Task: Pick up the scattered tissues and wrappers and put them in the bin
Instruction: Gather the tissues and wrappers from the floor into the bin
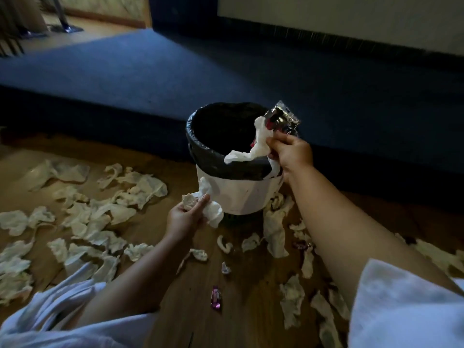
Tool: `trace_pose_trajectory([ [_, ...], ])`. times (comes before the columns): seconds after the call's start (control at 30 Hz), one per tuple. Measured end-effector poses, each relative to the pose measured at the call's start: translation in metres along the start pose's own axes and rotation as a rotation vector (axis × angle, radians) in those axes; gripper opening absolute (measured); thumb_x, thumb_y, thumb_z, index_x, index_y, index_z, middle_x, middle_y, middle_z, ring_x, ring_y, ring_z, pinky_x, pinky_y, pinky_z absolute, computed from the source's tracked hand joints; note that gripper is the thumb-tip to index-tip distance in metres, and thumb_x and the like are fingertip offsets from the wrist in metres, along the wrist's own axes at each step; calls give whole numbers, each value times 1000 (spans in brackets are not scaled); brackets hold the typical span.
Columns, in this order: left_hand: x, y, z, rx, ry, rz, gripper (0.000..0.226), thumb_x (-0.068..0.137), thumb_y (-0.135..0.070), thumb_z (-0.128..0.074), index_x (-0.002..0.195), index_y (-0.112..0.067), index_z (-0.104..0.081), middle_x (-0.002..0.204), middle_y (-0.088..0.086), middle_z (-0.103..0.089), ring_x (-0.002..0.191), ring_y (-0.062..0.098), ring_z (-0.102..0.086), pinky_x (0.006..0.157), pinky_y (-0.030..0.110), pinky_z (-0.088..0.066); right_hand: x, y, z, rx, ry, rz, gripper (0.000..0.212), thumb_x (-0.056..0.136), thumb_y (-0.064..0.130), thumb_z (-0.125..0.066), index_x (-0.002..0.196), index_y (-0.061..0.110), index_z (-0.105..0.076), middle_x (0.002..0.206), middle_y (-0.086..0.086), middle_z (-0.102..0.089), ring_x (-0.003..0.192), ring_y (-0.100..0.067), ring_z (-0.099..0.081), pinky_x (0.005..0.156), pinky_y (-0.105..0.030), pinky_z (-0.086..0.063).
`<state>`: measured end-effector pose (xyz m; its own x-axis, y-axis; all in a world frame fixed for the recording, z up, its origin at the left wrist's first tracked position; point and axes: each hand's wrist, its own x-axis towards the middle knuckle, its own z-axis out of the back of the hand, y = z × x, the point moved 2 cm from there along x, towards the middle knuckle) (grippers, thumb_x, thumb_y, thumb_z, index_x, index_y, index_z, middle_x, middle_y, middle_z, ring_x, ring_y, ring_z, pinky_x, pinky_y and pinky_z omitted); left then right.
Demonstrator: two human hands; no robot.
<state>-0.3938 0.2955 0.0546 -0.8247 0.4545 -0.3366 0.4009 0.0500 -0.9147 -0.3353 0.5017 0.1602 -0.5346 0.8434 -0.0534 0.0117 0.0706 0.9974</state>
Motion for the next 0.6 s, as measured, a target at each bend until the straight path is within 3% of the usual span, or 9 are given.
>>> trace_pose_trajectory([
  [0.07, 1, -2, -3, -10, 17, -4, 16, 82, -28, -67, 90, -14, -63, 82, 4, -66, 68, 13, -59, 62, 24, -50, 17, -2, -8, -103, 0, -43, 22, 85, -1, -60, 105, 7, -64, 83, -5, -65, 64, -13, -59, 55, -19, -53],
  [0.13, 0, -2, -4, 2, 19, -24, 18, 83, -28, -67, 92, -13, -64, 79, 2, -66, 64, 10, -59, 55, 19, -51, 27, -5, -12, -300, 54, -71, 25, 86, -1, -58, 108, 8, -64, 93, -10, -67, 68, -17, -61, 66, -28, -54],
  [0.23, -1, -6, -4, 31, 3, -59, 19, 82, -29, -67, 91, -12, -64, 79, 3, -67, 62, 9, -61, 55, 19, -52, 31, -1, -10, -466, 111, -7, 25, 89, 6, -55, 113, 8, -61, 101, -12, -62, 70, -15, -60, 70, -31, -55],
  [0.33, -1, -20, -1, 12, 1, -142, 15, 82, -27, -67, 87, -13, -64, 80, 3, -69, 64, 8, -66, 62, 23, -54, 24, 12, -1, -478, 35, 213, 23, 91, 7, -48, 106, 8, -64, 98, -7, -64, 78, -15, -61, 72, -22, -54],
  [0.43, -1, -43, -7, -37, -14, -224, 10, 82, -25, -68, 84, -15, -65, 80, 2, -70, 72, 11, -68, 66, 25, -57, 13, 10, 12, -663, -56, 378, 23, 90, 8, -47, 99, 9, -68, 88, -1, -63, 76, -12, -56, 57, -8, -43],
  [0.6, 11, -96, -36, -63, -29, -293, 14, 80, -26, -71, 84, -14, -64, 81, 2, -67, 69, 9, -66, 55, 18, -55, 0, -29, 23, -811, -8, 381, 20, 91, 15, -48, 94, 7, -66, 103, -8, -64, 94, -18, -58, 77, -25, -44],
])
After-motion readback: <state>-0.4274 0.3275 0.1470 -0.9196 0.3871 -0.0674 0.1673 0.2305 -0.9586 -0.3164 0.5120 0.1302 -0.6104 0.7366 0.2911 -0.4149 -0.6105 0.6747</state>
